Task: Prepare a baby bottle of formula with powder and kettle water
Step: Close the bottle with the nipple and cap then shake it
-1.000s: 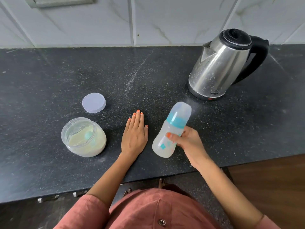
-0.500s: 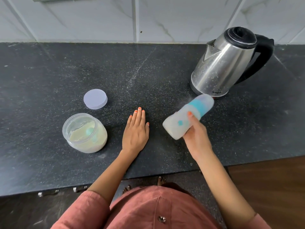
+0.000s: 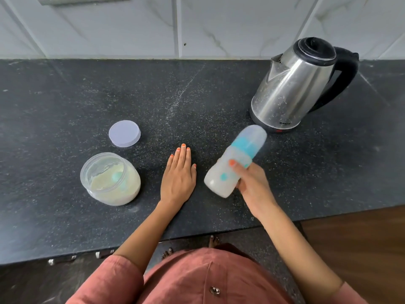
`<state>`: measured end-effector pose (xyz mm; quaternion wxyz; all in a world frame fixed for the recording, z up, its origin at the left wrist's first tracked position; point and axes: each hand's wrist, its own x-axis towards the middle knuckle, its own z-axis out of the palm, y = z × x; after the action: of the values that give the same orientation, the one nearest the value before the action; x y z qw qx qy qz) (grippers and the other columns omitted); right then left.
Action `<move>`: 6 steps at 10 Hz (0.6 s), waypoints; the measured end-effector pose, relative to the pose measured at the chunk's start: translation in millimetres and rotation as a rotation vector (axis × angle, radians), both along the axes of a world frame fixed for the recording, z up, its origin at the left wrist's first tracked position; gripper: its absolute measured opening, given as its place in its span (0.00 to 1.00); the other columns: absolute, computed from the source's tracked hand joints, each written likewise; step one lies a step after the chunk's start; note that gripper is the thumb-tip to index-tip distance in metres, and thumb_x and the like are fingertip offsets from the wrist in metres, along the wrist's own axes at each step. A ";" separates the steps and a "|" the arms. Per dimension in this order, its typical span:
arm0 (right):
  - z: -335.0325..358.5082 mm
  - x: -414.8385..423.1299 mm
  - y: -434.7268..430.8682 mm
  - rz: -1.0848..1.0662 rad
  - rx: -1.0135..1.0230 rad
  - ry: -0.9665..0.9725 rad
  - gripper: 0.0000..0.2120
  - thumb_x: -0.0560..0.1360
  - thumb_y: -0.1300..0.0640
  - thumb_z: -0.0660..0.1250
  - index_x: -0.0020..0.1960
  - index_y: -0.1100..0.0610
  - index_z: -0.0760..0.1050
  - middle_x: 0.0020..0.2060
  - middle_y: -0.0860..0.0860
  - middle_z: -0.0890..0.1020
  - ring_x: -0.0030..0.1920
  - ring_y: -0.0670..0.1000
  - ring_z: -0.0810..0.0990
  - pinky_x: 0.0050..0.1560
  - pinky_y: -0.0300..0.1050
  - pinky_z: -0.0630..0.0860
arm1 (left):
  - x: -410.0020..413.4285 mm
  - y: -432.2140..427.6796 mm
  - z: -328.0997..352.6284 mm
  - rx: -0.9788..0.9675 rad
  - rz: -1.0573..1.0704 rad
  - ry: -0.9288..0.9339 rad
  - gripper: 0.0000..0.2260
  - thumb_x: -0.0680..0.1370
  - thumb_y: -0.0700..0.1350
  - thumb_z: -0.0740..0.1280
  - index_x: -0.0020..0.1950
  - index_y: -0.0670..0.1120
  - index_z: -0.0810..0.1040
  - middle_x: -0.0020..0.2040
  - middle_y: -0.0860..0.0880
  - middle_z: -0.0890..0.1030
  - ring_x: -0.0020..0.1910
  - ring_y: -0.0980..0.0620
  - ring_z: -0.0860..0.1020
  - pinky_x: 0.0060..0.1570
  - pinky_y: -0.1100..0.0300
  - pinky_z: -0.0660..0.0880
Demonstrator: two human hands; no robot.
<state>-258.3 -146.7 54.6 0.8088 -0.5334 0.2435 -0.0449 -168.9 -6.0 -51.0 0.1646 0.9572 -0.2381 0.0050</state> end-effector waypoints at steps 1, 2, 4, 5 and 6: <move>0.8 -6.5 3.0 0.160 -0.150 0.045 0.15 0.58 0.56 0.72 0.44 0.54 0.79 0.42 0.50 0.84 0.45 0.49 0.82 0.51 0.47 0.78 | 3.0 -1.1 1.2 0.003 -0.007 -0.008 0.23 0.82 0.47 0.50 0.75 0.40 0.52 0.77 0.43 0.53 0.76 0.47 0.51 0.71 0.59 0.40; 3.7 5.2 -9.1 -0.145 0.177 -0.078 0.11 0.66 0.58 0.67 0.49 0.54 0.76 0.48 0.52 0.81 0.50 0.50 0.80 0.55 0.50 0.75 | 3.3 -3.9 1.6 -0.003 -0.012 -0.012 0.23 0.82 0.47 0.50 0.75 0.40 0.52 0.77 0.43 0.53 0.76 0.47 0.51 0.72 0.58 0.42; -5.5 -7.7 4.0 0.124 -0.081 0.053 0.15 0.61 0.56 0.70 0.48 0.55 0.78 0.49 0.57 0.81 0.48 0.51 0.81 0.53 0.49 0.77 | 1.2 1.0 -1.4 0.010 0.002 -0.018 0.23 0.82 0.47 0.49 0.75 0.40 0.52 0.77 0.43 0.53 0.76 0.48 0.51 0.72 0.58 0.41; -1.7 -5.9 -3.2 0.031 -0.015 0.013 0.15 0.62 0.56 0.69 0.48 0.55 0.78 0.50 0.58 0.81 0.51 0.54 0.80 0.56 0.52 0.75 | 3.7 -2.1 0.5 0.004 -0.009 -0.021 0.23 0.82 0.47 0.49 0.75 0.40 0.52 0.77 0.43 0.53 0.76 0.48 0.51 0.71 0.59 0.41; 0.9 5.7 -13.4 -0.224 0.259 -0.118 0.14 0.68 0.54 0.65 0.53 0.54 0.74 0.52 0.53 0.80 0.53 0.51 0.79 0.56 0.49 0.75 | 2.3 -3.5 -0.3 0.003 -0.010 -0.016 0.23 0.82 0.48 0.49 0.75 0.41 0.52 0.77 0.44 0.53 0.76 0.48 0.51 0.72 0.58 0.41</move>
<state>-252.5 -160.0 55.5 0.8736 -0.3905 0.2573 -0.1344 -166.7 -9.4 -51.3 0.1611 0.9562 -0.2441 0.0115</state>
